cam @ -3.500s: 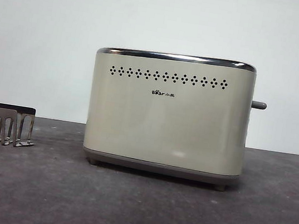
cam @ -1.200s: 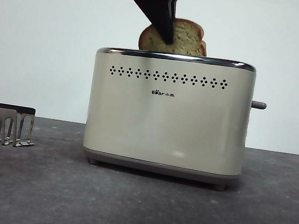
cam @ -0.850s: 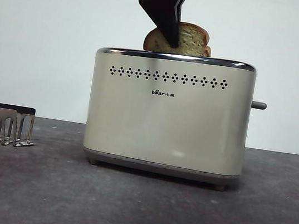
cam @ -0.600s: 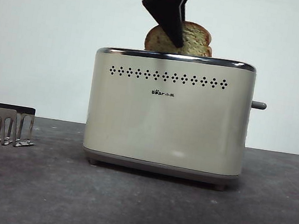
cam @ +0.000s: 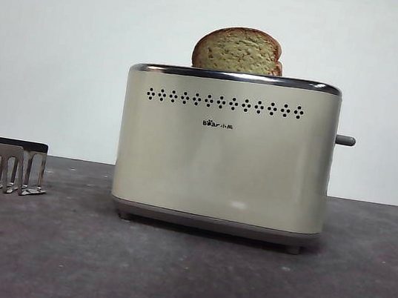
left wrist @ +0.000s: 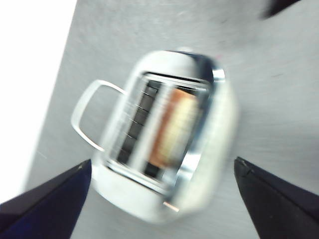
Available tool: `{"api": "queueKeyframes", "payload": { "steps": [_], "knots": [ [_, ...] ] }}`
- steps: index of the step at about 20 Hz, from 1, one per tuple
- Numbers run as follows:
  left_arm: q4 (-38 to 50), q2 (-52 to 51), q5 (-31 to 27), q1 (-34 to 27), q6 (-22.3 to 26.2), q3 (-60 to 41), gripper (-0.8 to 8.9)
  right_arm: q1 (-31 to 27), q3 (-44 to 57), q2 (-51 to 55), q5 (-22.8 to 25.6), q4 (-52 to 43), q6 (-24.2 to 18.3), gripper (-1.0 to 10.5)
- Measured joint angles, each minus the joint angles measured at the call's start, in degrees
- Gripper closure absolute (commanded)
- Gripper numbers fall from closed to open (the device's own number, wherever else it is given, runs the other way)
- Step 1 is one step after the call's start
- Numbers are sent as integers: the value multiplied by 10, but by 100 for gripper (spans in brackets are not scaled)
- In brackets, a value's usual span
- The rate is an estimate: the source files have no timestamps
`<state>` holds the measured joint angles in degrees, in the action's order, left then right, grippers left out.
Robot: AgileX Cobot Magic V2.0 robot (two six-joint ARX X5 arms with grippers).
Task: Pick up a slice of bread from the rack,put the bread on the toaster,press the button
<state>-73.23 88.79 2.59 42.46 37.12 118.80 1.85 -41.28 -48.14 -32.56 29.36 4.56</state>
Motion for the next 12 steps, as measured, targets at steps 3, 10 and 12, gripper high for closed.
{"api": "queueKeyframes", "payload": {
  "steps": [3,10,12],
  "knots": [
    [-23,-43,1,4,-123,0,346,0,-13,-46,-45,-72,90,954],
    [-24,-108,1,-1,-280,0,822,-49,-21,-186,-180,-266,247,954],
    [-24,-121,4,-1,-296,0,822,-61,-21,-211,-189,-293,272,954]
  ]
}}
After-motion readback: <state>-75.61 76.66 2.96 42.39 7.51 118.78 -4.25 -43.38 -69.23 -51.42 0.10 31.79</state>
